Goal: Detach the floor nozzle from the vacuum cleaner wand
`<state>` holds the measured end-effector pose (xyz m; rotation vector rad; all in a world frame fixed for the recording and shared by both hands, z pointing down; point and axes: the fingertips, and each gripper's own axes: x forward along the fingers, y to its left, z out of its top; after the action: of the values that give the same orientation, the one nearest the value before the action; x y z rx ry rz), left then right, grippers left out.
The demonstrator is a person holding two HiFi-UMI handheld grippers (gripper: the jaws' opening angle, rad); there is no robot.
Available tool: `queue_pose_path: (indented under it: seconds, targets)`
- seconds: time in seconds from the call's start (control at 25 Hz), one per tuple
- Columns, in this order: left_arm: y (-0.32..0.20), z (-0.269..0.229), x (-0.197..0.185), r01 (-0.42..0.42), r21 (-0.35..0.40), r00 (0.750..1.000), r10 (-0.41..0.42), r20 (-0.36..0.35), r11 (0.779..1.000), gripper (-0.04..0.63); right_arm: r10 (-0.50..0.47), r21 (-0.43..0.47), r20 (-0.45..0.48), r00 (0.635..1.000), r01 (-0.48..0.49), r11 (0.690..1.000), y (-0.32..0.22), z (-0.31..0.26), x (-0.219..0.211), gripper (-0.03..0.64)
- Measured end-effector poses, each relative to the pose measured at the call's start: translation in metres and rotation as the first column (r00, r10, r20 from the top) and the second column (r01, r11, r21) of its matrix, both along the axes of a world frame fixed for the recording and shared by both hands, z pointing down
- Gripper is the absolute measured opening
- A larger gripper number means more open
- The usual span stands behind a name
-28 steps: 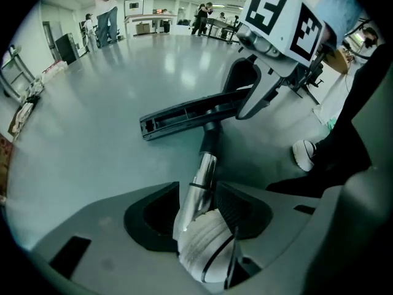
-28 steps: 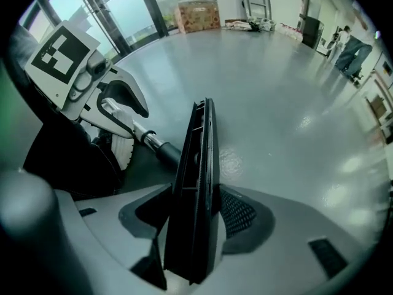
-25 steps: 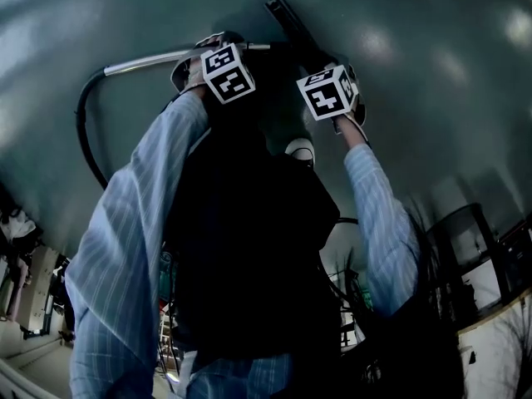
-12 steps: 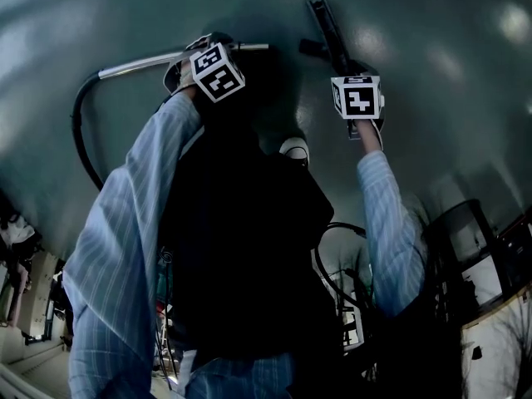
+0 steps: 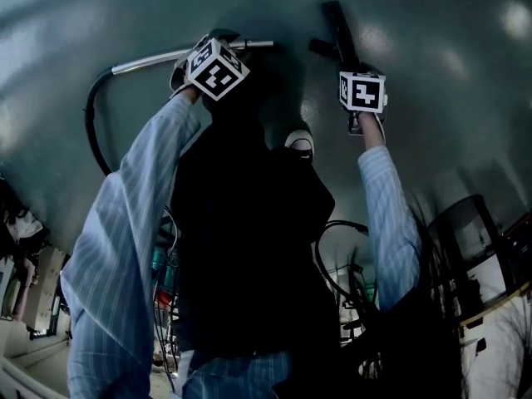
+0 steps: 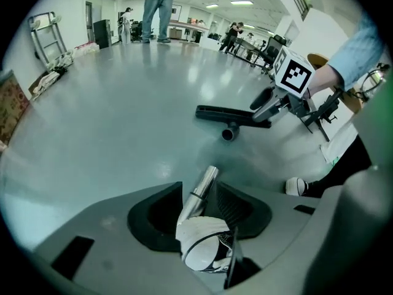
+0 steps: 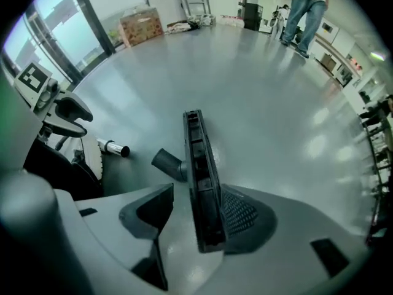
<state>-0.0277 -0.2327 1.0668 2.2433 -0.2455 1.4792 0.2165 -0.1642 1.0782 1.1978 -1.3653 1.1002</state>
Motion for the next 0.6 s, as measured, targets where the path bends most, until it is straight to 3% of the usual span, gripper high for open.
queue_pose_path:
  seconds: [0.12,0.32,0.6]
  targets:
    - [-0.001,-0.034,0.006,0.011,0.002,1.000,-0.011,-0.019,1.000,0.166,0.024,0.017,-0.003,1.000,-0.024,1.000,-0.003,-0.031,0.003,0.227]
    - [-0.001,-0.086,0.008,0.030,0.004,0.999,-0.030,-0.027,1.000,0.166,0.036,0.028,0.074,0.997,-0.038,0.999,-0.004,-0.083,-0.009,0.227]
    - [0.002,-0.162,0.007,0.163,-0.018,0.984,-0.164,-0.064,0.986,0.166,0.122,0.104,0.302,0.945,-0.160,0.982,-0.021,-0.175,-0.061,0.225]
